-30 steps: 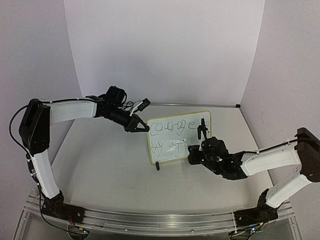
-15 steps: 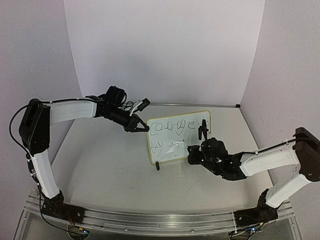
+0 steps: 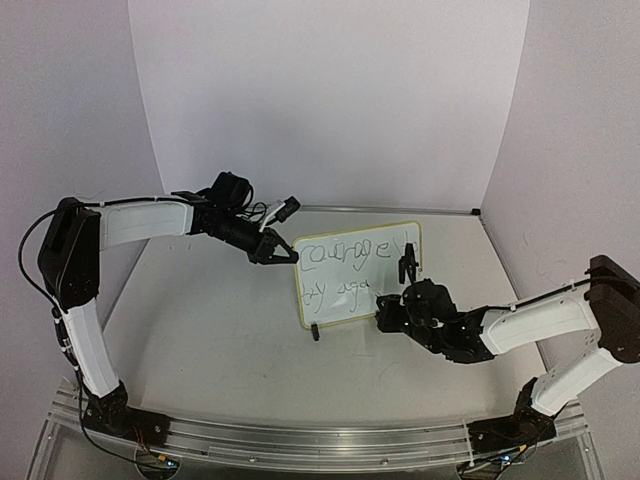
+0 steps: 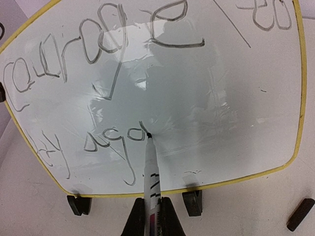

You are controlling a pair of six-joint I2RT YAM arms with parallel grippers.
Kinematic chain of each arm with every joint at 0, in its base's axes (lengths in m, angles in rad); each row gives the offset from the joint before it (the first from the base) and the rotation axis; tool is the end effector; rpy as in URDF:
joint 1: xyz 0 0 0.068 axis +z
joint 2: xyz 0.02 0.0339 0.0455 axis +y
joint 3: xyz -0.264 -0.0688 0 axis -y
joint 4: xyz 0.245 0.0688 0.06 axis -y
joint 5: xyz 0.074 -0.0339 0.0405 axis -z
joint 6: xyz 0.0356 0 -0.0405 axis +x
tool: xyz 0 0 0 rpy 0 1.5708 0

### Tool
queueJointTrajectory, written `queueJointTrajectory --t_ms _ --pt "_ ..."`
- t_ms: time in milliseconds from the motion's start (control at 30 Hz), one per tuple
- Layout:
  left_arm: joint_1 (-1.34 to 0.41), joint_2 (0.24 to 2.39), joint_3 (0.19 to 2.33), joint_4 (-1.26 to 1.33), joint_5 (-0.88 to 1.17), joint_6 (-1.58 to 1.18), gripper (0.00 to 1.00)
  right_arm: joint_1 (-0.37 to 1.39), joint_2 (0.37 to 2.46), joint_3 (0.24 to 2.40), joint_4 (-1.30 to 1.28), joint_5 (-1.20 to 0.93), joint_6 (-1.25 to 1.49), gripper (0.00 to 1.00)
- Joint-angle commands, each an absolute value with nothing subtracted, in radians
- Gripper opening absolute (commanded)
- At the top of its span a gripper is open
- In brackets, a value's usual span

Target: Write a sentence on the whiteboard

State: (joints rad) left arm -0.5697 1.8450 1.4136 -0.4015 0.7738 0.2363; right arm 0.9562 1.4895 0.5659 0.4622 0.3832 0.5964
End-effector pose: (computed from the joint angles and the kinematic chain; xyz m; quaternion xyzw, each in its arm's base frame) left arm 0.3285 -0.2400 0.2461 0.4639 0.7412 -0.4025 0.2710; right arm 0.1781 0.2292 0.1697 -0.0506 0.8390 0.2468 0.4823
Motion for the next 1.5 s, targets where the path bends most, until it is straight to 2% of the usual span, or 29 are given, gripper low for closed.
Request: queueJointTrajectory --t_ms 0,767,1467 --pt "-0.573 1.824 1.414 -0.407 0.669 0.321 0.00 0.950 1.484 0.552 0.422 0.420 0.609 0.00" --pt "-0.573 1.813 1.413 -0.402 0.675 0.318 0.00 0.949 1.321 0.555 0.341 0.430 0.535 0.00" --pt "-0.574 1.814 1.413 -0.400 0.675 0.318 0.00 0.942 1.424 0.623 0.384 0.426 0.499 0.00"
